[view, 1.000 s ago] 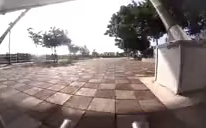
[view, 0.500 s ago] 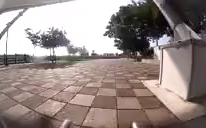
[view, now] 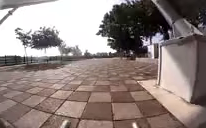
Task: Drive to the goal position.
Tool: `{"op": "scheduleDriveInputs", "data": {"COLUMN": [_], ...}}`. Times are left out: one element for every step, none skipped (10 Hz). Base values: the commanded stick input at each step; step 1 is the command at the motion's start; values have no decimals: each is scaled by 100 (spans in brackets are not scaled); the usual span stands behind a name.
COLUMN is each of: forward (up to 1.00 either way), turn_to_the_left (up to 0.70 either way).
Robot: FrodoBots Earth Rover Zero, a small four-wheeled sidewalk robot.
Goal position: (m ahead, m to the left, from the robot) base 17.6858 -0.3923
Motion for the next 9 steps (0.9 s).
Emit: {"op": "scheduleDriveInputs", "data": {"forward": [50,50,50,50,50,50,50,50,50], "turn_to_the_left": [0,0,0,0,0,0,0,0,0]}}
